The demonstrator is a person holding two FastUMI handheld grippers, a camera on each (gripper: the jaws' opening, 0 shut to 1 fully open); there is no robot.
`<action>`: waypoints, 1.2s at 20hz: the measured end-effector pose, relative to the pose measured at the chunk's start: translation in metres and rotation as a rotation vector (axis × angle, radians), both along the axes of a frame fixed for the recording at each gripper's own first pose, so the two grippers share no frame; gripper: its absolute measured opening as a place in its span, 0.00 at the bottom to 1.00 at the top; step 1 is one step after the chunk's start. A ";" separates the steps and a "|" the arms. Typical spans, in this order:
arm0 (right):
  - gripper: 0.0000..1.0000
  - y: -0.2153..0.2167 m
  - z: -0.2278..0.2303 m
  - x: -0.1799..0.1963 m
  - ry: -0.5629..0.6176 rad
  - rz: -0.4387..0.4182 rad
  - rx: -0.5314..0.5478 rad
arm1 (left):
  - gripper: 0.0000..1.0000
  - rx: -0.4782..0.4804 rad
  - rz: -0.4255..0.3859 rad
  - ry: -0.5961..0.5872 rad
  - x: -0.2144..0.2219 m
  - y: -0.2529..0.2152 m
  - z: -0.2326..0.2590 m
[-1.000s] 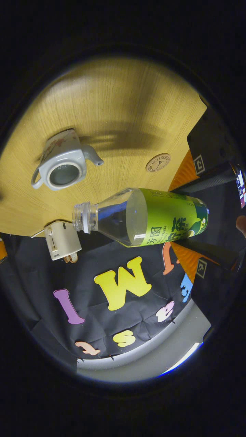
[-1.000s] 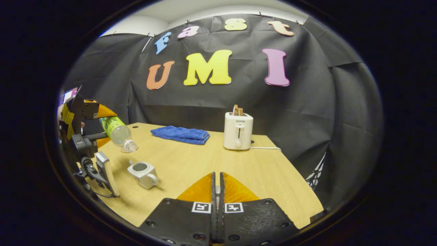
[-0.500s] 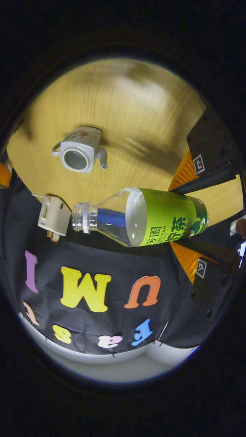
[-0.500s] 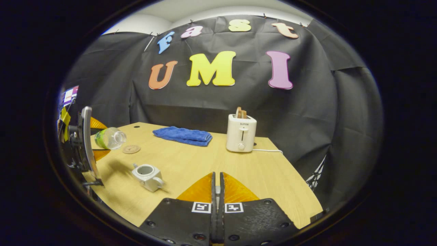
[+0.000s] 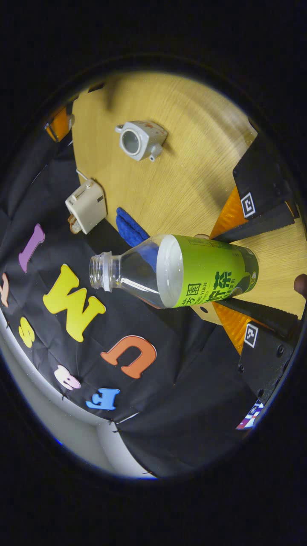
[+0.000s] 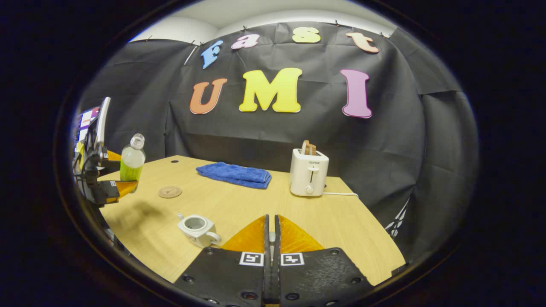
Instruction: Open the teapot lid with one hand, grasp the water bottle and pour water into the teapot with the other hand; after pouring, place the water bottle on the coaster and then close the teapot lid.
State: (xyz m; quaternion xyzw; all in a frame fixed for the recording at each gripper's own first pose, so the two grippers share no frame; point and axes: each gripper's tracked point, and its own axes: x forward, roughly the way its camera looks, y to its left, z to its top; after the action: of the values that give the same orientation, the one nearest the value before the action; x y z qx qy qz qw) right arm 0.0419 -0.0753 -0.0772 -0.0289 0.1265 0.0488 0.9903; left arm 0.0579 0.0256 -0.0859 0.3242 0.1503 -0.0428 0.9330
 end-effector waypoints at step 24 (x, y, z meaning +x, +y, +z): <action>0.00 0.007 -0.002 0.014 0.034 -0.040 -0.008 | 0.75 -0.626 0.005 -0.069 0.135 -0.002 -0.022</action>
State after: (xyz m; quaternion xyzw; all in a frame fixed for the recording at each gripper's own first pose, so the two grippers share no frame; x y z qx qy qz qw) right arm 0.0557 -0.0681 -0.0788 -0.0294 0.1438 0.0289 0.9887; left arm 0.1926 0.0235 -0.1077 0.0223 0.0990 -0.0736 0.9921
